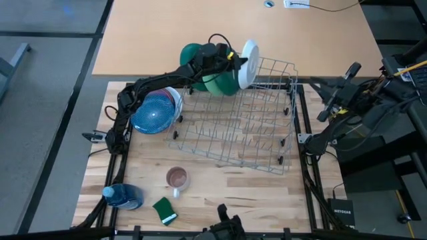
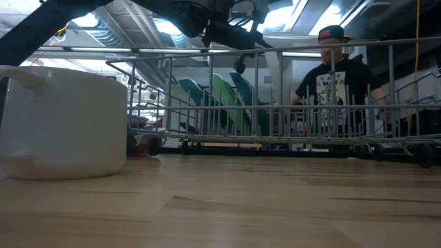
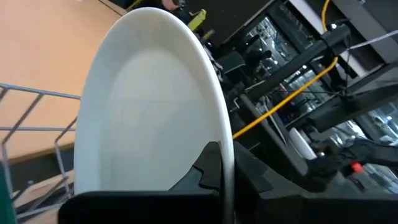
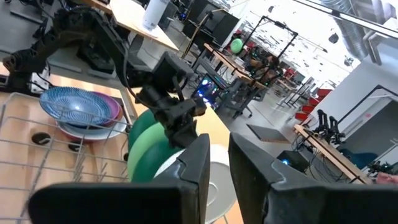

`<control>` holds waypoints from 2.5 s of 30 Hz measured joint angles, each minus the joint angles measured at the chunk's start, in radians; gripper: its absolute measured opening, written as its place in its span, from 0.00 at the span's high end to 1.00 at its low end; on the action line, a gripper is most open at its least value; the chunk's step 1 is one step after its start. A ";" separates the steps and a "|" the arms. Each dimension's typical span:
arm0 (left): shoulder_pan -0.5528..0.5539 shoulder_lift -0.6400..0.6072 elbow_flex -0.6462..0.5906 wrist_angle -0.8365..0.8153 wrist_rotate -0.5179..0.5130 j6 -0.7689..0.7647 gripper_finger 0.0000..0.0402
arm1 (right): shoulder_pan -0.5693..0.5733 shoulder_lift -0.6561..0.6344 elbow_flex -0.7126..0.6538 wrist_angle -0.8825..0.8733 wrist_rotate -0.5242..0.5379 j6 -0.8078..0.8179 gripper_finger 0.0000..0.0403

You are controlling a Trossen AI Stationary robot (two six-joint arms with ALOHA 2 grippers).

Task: Sort dishes
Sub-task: Put the bottom white plate into the dishwasher rack

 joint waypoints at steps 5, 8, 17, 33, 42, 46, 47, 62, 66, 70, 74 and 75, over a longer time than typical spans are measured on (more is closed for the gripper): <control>-0.010 0.000 0.000 -0.002 0.000 -0.002 1.00 | 0.000 -0.044 -0.071 0.000 0.000 0.035 0.84; -0.017 0.000 0.000 0.003 0.000 -0.002 1.00 | 0.000 -0.067 -0.098 0.000 0.000 0.062 0.84; -0.032 0.023 0.000 -0.033 -0.040 -0.008 1.00 | 0.000 -0.090 -0.130 0.002 0.000 0.085 0.84; -0.044 0.102 0.000 -0.057 -0.076 -0.070 0.97 | 0.001 -0.089 -0.170 0.000 -0.052 0.108 0.84; -0.050 0.102 0.002 -0.059 -0.082 -0.055 0.97 | 0.001 -0.090 -0.170 0.000 -0.052 0.112 0.84; -0.045 0.102 0.003 -0.051 -0.084 -0.049 0.91 | 0.001 -0.090 -0.170 0.000 -0.052 0.129 0.84; -0.043 0.102 0.003 -0.050 -0.086 -0.039 0.89 | 0.001 -0.090 -0.170 0.000 -0.052 0.130 0.84; -0.025 0.094 0.005 -0.094 -0.085 0.159 0.69 | 0.001 -0.090 -0.170 0.000 -0.053 0.140 0.84; -0.006 0.085 0.006 -0.150 -0.073 0.188 0.67 | 0.001 -0.090 -0.170 0.000 -0.084 0.150 0.84; 0.013 0.073 0.006 -0.173 -0.026 0.209 0.66 | 0.001 -0.090 -0.170 0.000 -0.096 0.150 0.84; 0.025 0.060 0.006 -0.177 -0.002 0.233 0.66 | 0.001 -0.090 -0.170 0.000 -0.097 0.149 0.84; 0.029 0.055 0.006 -0.177 -0.002 0.234 0.66 | 0.001 -0.090 -0.170 0.000 -0.096 0.149 0.84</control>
